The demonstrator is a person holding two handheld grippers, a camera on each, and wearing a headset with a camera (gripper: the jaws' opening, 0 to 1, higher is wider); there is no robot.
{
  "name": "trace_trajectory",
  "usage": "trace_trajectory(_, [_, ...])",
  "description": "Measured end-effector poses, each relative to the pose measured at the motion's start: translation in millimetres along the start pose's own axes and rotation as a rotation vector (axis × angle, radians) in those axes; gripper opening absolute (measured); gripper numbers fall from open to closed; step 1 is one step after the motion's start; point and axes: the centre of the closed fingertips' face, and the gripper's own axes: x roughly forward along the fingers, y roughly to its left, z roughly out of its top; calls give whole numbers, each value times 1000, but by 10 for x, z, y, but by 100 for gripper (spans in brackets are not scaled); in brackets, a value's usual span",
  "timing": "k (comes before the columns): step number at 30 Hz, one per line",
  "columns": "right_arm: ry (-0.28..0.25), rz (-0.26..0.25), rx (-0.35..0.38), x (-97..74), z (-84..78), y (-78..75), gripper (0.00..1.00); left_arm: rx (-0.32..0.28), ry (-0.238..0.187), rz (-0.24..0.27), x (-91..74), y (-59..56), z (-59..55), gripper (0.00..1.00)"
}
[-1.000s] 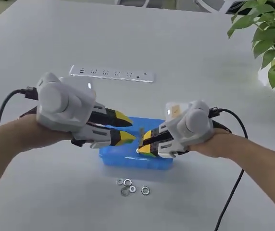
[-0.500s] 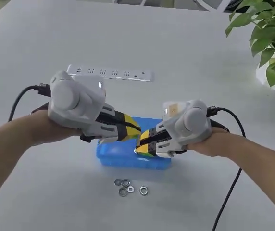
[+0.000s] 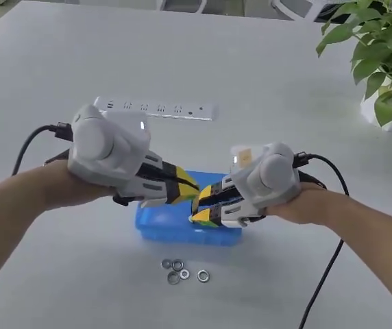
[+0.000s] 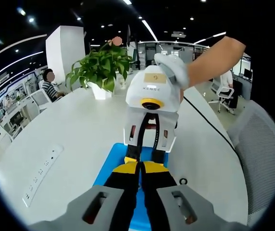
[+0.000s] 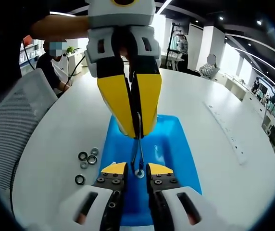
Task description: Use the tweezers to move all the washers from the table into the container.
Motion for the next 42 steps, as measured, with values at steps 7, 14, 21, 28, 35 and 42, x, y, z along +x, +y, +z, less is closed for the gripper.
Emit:
trace_trajectory(7, [-1,-22,15,-78,9,3,26,3,3,1,6,-4,3,5])
trace_trajectory(14, [-16,-76,53,-263,37,-7,32,-3,1,7,17,12,9,5])
trace_trajectory(21, [-12,-105,81,-383,-17,38,35,-18,2,10,19,19,10,5])
trace_trajectory(28, [-8,-134,115,-512,-64,68,39,-20,5,11,20,18,13,5])
trace_trajectory(35, [-11,-173,141,-651,-113,98,42,-21,-3,14,-5,19,51,5])
trace_trajectory(42, [-8,-205,161,-780,-165,170,44,-19,-17,23,-50,35,130,5])
